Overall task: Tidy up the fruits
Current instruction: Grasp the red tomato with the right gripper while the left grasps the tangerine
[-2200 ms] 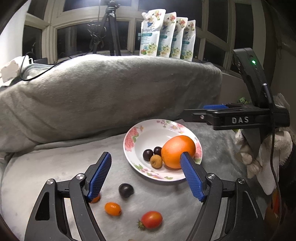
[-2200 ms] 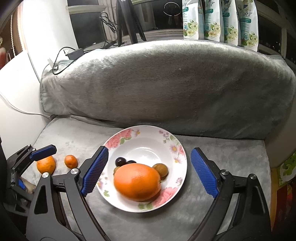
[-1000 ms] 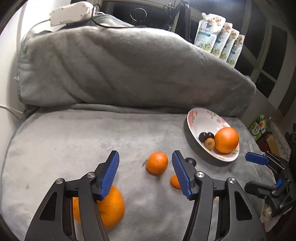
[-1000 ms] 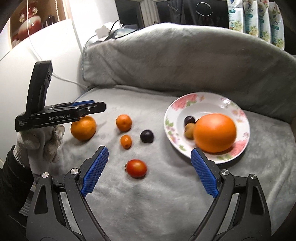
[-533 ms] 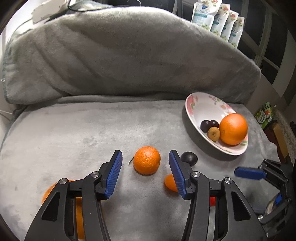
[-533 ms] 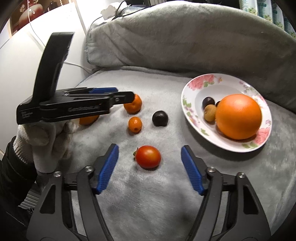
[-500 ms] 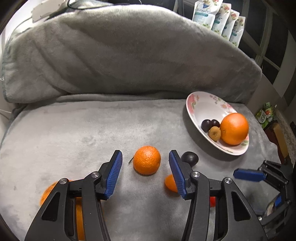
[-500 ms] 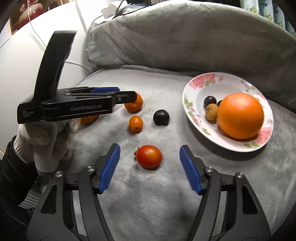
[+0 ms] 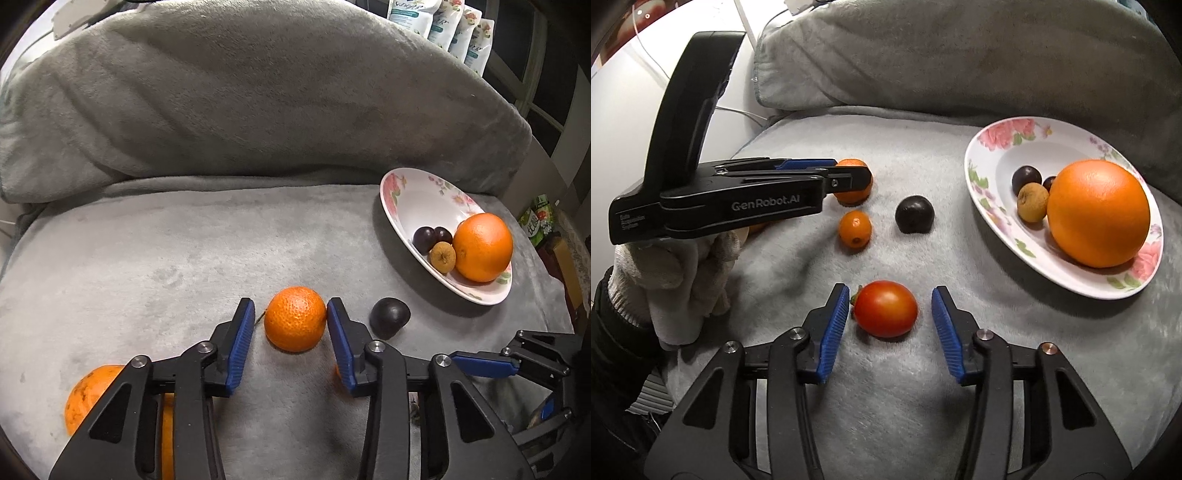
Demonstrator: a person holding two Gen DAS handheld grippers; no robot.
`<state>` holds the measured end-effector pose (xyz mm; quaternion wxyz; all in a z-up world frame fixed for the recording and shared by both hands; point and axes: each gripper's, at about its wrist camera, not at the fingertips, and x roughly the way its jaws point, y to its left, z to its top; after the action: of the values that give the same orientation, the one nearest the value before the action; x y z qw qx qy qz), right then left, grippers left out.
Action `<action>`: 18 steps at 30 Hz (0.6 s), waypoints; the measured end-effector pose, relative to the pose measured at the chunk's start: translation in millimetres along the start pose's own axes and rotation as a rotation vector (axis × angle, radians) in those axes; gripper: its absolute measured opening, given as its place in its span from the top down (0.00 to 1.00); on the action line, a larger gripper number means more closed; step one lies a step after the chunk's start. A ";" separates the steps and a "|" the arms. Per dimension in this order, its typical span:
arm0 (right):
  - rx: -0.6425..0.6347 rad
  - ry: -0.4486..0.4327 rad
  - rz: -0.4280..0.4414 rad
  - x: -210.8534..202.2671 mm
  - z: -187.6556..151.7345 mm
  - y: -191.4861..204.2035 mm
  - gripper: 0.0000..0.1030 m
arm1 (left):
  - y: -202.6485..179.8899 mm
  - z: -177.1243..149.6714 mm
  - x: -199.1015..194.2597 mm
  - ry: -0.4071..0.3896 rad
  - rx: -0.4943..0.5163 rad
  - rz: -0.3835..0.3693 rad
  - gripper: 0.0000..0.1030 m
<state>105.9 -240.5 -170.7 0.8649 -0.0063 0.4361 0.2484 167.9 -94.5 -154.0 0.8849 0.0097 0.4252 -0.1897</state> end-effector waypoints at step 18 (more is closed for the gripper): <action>0.039 -0.030 0.024 -16.6 -2.4 -8.1 0.65 | 6.7 0.9 -12.3 -0.026 -0.018 -0.025 0.69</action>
<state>99.4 -255.1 -161.3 0.8684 0.0196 0.4277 0.2502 163.9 -84.4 -145.0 0.8879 -0.0058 0.4156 -0.1972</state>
